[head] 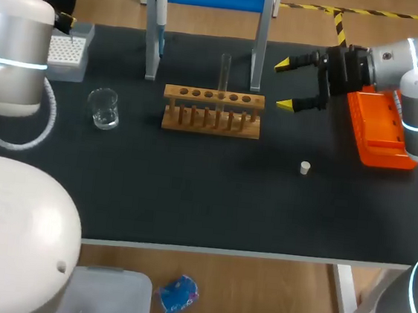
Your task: Invert the test tube, pick up the pipette, mount the tip to pipette, aspirate from beaker and dispense into the tube, eject the tip, return the pipette, and cap with the stopper.
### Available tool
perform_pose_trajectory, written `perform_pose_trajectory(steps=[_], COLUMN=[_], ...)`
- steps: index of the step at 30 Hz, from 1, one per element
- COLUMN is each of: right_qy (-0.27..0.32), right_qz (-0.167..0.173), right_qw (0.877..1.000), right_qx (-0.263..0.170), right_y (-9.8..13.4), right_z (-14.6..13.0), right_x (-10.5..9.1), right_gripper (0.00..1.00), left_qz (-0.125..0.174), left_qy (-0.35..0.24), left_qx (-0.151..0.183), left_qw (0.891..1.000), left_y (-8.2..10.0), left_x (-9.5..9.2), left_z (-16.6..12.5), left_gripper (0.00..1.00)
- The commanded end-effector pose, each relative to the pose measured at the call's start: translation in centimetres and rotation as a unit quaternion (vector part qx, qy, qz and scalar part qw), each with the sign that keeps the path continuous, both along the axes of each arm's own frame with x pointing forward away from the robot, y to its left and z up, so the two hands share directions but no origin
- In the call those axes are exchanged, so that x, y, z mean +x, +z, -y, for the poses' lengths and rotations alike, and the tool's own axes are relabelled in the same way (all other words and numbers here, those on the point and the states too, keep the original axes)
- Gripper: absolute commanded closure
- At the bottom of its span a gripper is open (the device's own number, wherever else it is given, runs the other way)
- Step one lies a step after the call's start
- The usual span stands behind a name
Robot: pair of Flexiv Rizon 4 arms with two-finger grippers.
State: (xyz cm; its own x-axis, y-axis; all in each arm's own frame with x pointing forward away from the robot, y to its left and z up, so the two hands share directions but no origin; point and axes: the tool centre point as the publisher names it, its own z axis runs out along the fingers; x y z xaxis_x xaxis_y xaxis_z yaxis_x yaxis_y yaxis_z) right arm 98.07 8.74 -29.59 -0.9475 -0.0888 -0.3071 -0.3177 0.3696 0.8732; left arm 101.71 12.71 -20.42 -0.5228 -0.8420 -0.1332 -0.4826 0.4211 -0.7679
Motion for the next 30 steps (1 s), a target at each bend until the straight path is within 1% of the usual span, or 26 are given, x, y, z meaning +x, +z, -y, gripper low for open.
perform_pose_trajectory(steps=[1, 2, 4, 6, 8, 11, 13, 14, 16, 17, 18, 30], right_qy=[0.0, 0.0, 0.0, 0.0, 0.0, 0.0, 0.0, 0.0, 0.0, 0.0, 0.0, 0.0], right_qz=[0.0, 0.0, 0.0, 0.0, 0.0, 0.0, 0.0, 0.0, 0.0, 0.0, 0.0, 0.0], right_qw=[1.0, 1.0, 1.0, 1.0, 1.0, 1.0, 1.0, 1.0, 1.0, 1.0, 1.0, 1.0], right_qx=[0.0, 0.0, 0.0, 0.0, 0.0, 0.0, 0.0, 0.0, 0.0, 0.0, 0.0, 0.0], right_y=[0.0, 0.0, 0.0, 0.0, 0.0, 0.0, 0.0, 0.0, 0.0, 0.0, 0.0, 0.0], right_z=[0.0, 0.0, 0.0, 0.0, 0.0, 0.0, 0.0, 0.0, 0.0, 0.0, 0.0, 0.0], right_x=[0.0, 0.0, 0.0, 0.0, 0.0, 0.0, 0.0, 0.0, 0.0, 0.0, 0.0, 0.0], right_gripper=[0.0, 0.0, 0.0, 0.0, 0.0, 0.0, 0.0, 0.0, 0.0, 0.0, 0.0, 0.0], left_qz=[-0.035, -0.029, -0.029, -0.017, -0.009, -0.002, -0.008, -0.012, -0.006, -0.011, -0.016, -0.016], left_qy=[-0.111, -0.13, -0.153, -0.182, -0.203, -0.258, -0.299, -0.316, -0.344, -0.359, -0.366, -0.366], left_qx=[0.019, 0.02, 0.021, 0.019, 0.007, 0.0, 0.002, 0.001, -0.013, -0.013, -0.009, -0.009], left_qw=[0.993, 0.991, 0.988, 0.983, 0.979, 0.966, 0.954, 0.949, 0.939, 0.933, 0.93, 0.93], left_y=[1.7, 2.0, 2.4, 3.0, 3.6, 4.2, 4.2, 4.1, 4.3, 4.4, 4.3, 4.3], left_x=[-2.8, -3.6, -5.2, -6.9, -8.3, -10.3, -11.4, -11.8, -12.6, -13.0, -13.3, -13.3], left_z=[3.6, 4.8, 6.8, 9.0, 11.0, 14.3, 16.4, 17.2, 18.7, 19.5, 20.1, 20.1], left_gripper=[1.0, 1.0, 1.0, 1.0, 1.0, 1.0, 1.0, 1.0, 1.0, 1.0, 1.0, 1.0])
